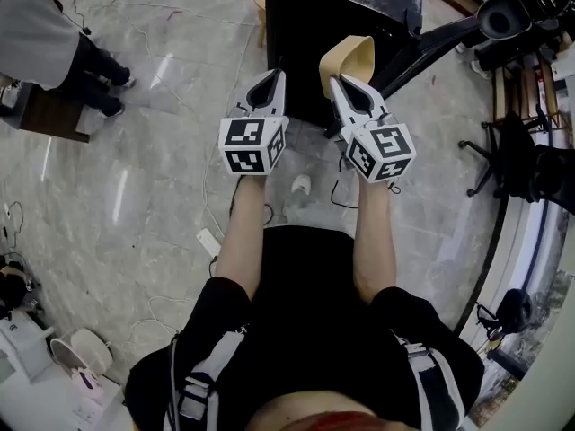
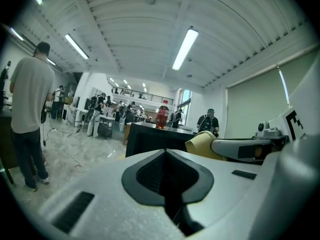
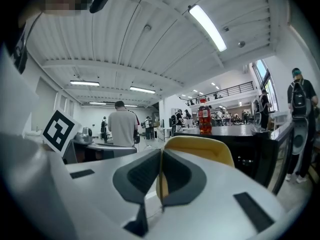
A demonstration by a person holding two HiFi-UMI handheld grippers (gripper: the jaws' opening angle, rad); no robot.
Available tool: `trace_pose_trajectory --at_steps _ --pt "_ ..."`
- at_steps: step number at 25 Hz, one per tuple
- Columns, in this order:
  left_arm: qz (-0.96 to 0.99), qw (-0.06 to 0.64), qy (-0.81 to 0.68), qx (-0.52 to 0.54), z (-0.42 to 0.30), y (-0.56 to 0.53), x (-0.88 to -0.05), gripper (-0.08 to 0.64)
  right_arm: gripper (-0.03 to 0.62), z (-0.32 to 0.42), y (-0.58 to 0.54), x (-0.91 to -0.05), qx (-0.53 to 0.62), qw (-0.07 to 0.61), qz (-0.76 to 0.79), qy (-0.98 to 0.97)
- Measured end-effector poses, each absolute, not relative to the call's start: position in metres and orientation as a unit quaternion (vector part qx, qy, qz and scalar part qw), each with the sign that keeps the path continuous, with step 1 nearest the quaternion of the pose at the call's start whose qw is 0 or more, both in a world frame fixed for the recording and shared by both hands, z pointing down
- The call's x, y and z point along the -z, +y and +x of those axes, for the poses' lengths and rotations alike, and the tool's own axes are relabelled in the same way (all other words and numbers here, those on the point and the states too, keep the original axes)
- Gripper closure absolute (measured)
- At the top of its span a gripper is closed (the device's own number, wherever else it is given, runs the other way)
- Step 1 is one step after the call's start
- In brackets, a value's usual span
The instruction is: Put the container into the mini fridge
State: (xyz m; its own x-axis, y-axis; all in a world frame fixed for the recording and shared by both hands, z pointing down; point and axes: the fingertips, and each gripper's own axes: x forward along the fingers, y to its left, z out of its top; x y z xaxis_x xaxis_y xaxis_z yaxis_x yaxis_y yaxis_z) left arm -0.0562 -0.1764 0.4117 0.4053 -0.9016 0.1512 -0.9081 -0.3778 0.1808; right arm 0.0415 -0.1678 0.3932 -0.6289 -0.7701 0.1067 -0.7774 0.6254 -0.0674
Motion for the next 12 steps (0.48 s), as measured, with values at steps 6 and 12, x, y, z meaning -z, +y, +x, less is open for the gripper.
trace_pose_trajectory --at_steps 6,12 --pt "0.822 0.121 -0.555 -0.037 -0.043 -0.233 -0.42 0.549 0.574 0.045 -0.219 -0.409 -0.072 0.055 0.401 -0.912" --pt "0.82 0.135 -0.555 -0.037 -0.04 -0.265 -0.428 0.549 0.574 0.05 -0.248 -0.42 -0.086 0.062 0.381 -0.919"
